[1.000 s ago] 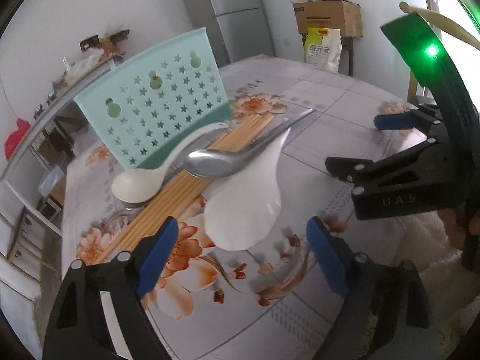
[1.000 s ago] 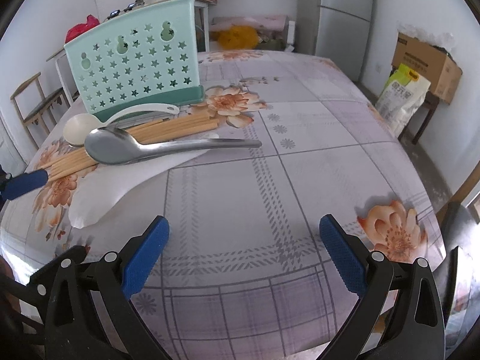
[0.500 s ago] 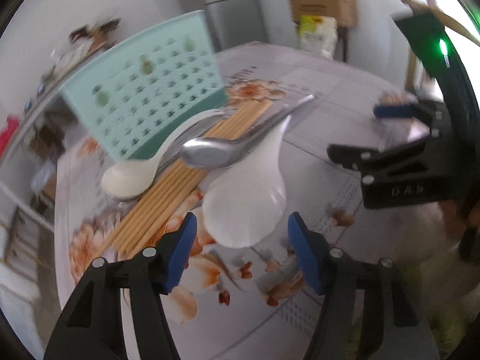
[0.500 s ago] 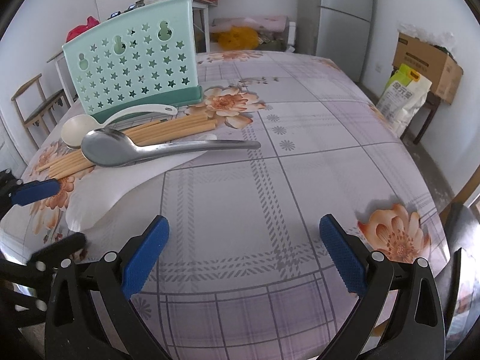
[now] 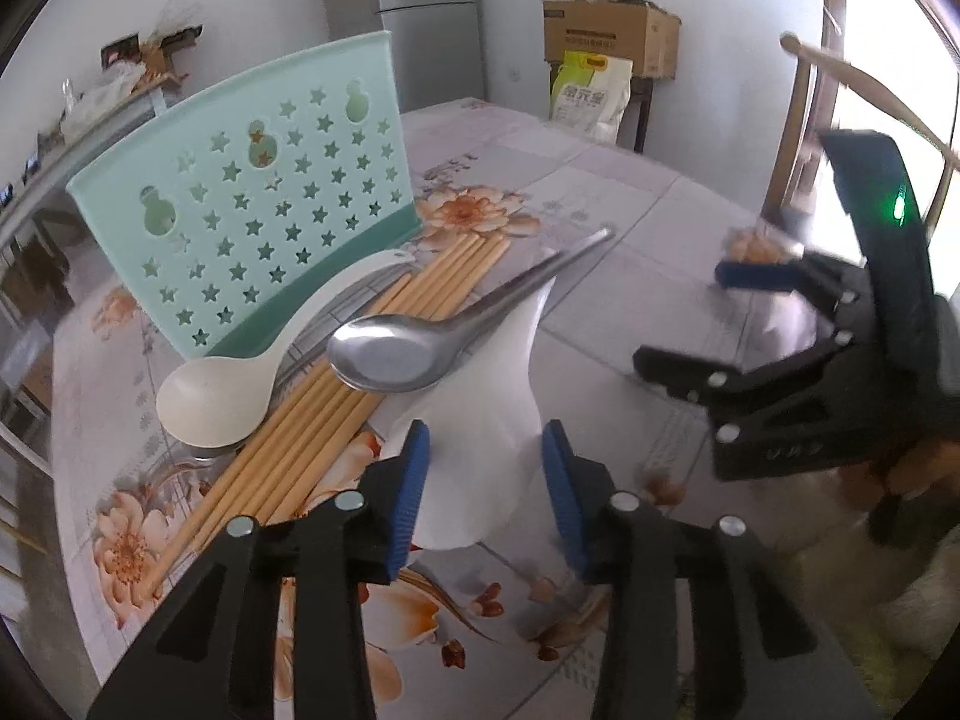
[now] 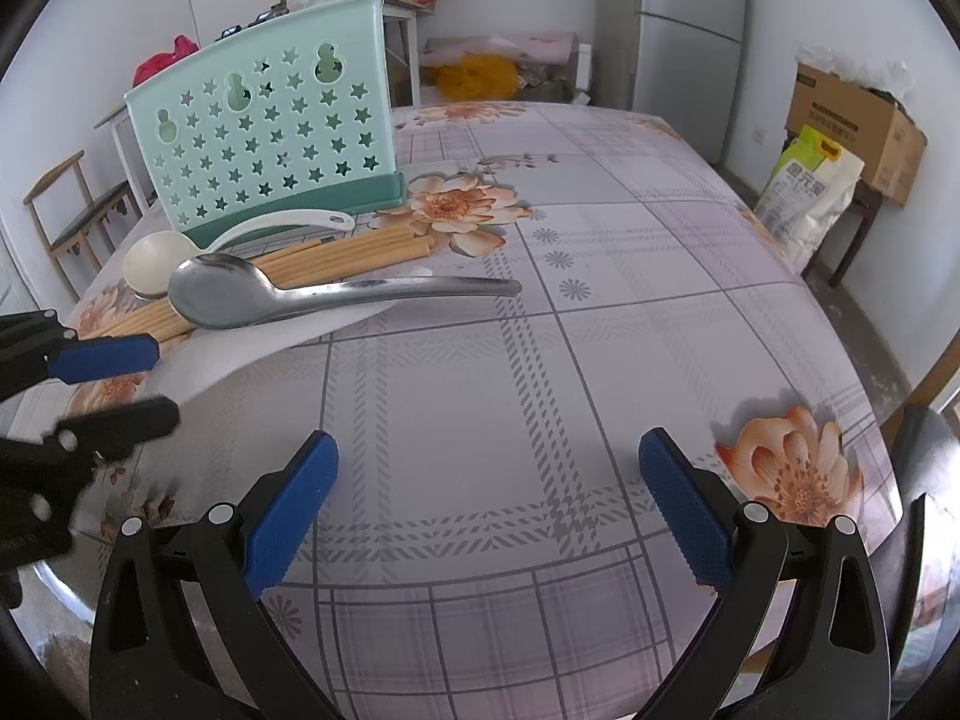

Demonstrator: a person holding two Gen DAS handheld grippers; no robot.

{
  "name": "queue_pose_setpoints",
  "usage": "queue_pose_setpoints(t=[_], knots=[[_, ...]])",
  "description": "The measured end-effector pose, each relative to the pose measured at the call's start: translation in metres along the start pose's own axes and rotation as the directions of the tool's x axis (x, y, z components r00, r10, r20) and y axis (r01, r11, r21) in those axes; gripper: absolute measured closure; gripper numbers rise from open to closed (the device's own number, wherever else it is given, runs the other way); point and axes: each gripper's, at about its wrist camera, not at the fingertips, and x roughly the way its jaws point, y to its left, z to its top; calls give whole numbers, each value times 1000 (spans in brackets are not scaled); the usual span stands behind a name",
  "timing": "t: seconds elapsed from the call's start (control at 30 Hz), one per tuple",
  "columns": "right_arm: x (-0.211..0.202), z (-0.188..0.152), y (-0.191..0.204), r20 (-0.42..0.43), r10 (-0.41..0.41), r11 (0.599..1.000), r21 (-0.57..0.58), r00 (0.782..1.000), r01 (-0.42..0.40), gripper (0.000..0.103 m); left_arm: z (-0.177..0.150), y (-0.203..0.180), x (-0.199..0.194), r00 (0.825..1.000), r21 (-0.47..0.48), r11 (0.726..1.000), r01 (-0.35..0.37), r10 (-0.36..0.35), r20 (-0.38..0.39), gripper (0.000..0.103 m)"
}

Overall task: Organize utensils
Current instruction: 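Move the left tool toward the white rice paddle beside the chopsticks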

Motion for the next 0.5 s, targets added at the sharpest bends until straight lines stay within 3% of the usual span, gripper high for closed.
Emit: queue_pose_setpoints(t=[0.23, 0.5], knots=[[0, 0, 0, 0, -4, 1000, 2, 1000, 4, 7, 7, 15, -11, 998, -85, 995, 47, -43, 51, 77], [0, 0, 1, -2, -9, 1000, 4, 1000, 9, 7, 13, 32, -20, 992, -183, 982, 51, -29, 121, 83]])
